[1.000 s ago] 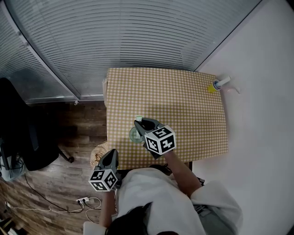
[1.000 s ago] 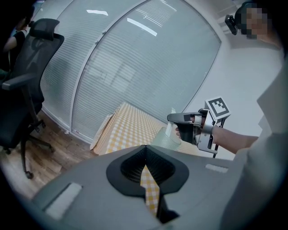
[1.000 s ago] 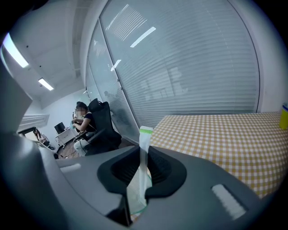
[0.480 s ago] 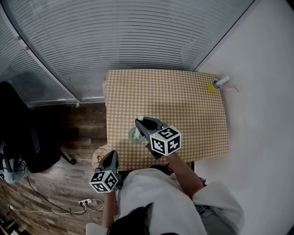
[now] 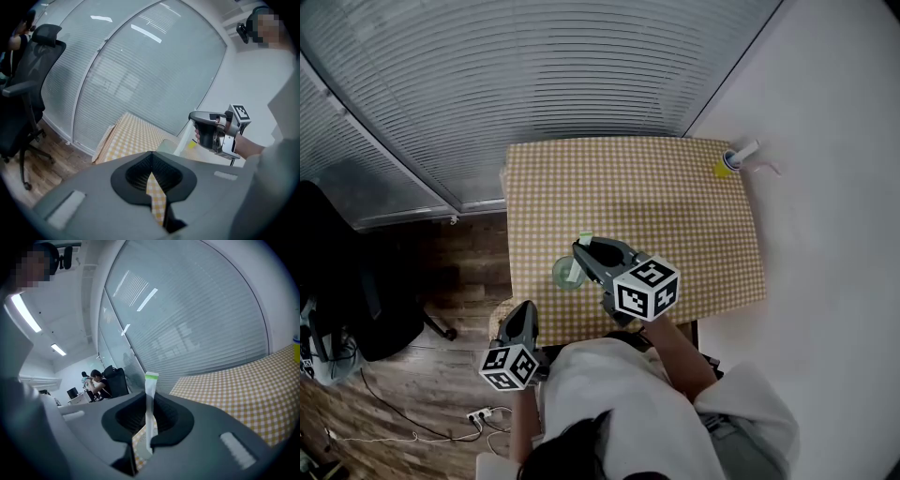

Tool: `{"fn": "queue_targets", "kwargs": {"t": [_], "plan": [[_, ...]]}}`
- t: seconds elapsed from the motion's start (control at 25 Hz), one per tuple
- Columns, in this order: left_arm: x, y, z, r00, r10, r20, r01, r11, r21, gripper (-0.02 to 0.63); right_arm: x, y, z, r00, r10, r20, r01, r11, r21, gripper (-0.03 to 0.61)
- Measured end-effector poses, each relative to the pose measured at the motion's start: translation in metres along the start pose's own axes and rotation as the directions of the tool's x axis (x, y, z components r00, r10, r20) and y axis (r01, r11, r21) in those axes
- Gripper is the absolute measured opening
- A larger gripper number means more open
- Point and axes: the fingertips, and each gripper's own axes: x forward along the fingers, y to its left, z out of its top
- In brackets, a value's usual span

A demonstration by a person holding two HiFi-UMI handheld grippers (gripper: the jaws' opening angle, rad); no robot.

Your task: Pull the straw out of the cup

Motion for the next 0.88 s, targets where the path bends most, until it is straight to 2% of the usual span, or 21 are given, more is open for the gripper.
{"fn": "queue_targets", "kwargs": {"t": [0.16, 0.6, 0.88], "plan": [[0.003, -0.010, 0.009, 0.999, -0.013, 0.044, 0.010, 0.998, 0.059, 0.014, -0.016, 0.000, 0.009, 0.999, 0.015, 0.041, -0.016, 0.999, 0.029, 0.046], [0.006, -0.035, 0.007, 0.995, -0.039, 0.088, 0.032, 0.997, 0.074, 0.014, -0.071, -0.029, 0.024, 0.990, -0.034, 0.138, 0.018, 0.992, 0.121, 0.046], [0.006, -0.052, -0.003, 0.996, -0.042, 0.084, 0.035, 0.995, 0.091, 0.014, -0.101, -0.052, 0.016, 0.988, -0.074, 0.136, 0.052, 0.986, 0.157, 0.046]]}}
